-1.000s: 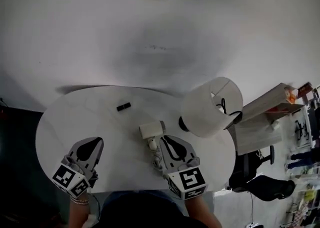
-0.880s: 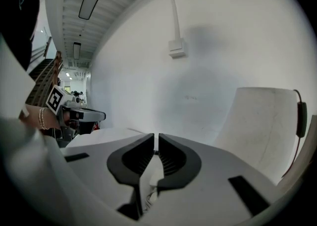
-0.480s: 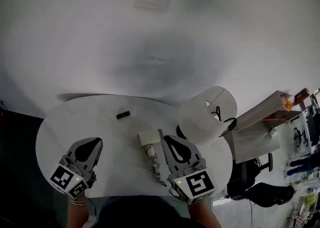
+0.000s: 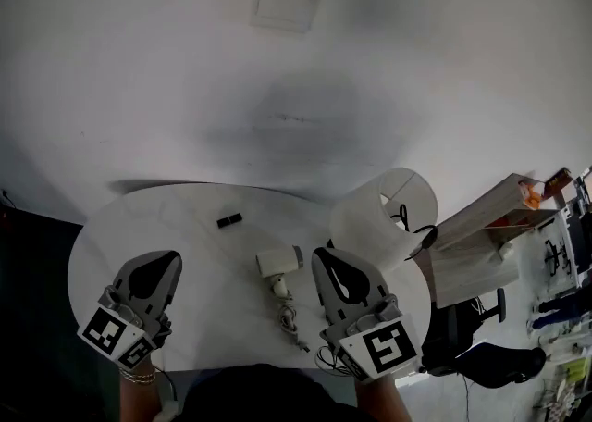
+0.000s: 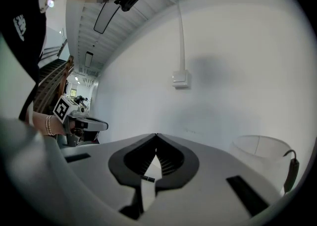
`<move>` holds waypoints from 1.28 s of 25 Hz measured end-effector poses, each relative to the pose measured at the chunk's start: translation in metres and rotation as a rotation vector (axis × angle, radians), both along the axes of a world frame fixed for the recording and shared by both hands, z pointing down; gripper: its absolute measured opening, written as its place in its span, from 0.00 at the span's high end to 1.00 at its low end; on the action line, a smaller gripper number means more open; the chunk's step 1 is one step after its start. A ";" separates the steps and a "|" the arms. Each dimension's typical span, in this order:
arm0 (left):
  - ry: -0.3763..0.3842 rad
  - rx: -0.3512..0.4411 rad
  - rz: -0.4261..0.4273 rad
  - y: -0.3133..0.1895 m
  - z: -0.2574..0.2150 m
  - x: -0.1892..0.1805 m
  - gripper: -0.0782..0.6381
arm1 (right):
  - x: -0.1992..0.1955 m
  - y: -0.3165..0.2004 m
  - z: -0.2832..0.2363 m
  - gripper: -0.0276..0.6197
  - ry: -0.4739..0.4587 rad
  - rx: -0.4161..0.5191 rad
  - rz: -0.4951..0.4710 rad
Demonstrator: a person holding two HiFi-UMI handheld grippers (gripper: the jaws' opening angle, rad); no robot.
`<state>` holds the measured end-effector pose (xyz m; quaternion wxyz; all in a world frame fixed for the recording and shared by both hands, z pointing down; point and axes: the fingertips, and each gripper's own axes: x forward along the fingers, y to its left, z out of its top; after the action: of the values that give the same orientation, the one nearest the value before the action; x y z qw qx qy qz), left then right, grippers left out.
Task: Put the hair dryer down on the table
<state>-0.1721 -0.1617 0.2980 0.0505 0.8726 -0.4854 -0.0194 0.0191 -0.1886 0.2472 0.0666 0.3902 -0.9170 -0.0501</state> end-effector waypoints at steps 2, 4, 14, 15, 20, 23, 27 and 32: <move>-0.002 0.014 -0.004 0.000 -0.006 -0.002 0.88 | -0.001 0.002 -0.009 0.93 -0.018 0.015 -0.013; -0.006 0.027 -0.007 0.001 -0.012 -0.005 0.88 | -0.001 0.003 -0.014 0.93 -0.024 0.008 -0.014; -0.023 0.053 -0.032 0.002 -0.026 -0.016 0.88 | 0.009 0.004 -0.026 0.93 -0.022 0.044 -0.004; -0.023 0.052 -0.034 0.002 -0.026 -0.016 0.88 | 0.011 0.003 -0.025 0.93 -0.022 0.044 -0.001; -0.025 0.046 -0.034 0.003 -0.025 -0.017 0.88 | 0.011 0.003 -0.024 0.93 -0.031 0.038 -0.001; -0.025 0.042 -0.031 0.004 -0.024 -0.016 0.88 | 0.010 0.003 -0.024 0.93 -0.029 0.037 -0.007; -0.022 0.039 -0.022 0.002 -0.022 -0.012 0.88 | 0.008 0.005 -0.022 0.93 -0.031 0.032 -0.015; -0.017 0.035 -0.005 0.002 -0.020 -0.005 0.88 | 0.010 0.008 -0.020 0.93 -0.031 0.021 -0.019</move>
<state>-0.1772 -0.1599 0.2777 0.0312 0.8724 -0.4874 -0.0207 0.0287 -0.1805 0.2275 0.0478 0.3826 -0.9211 -0.0543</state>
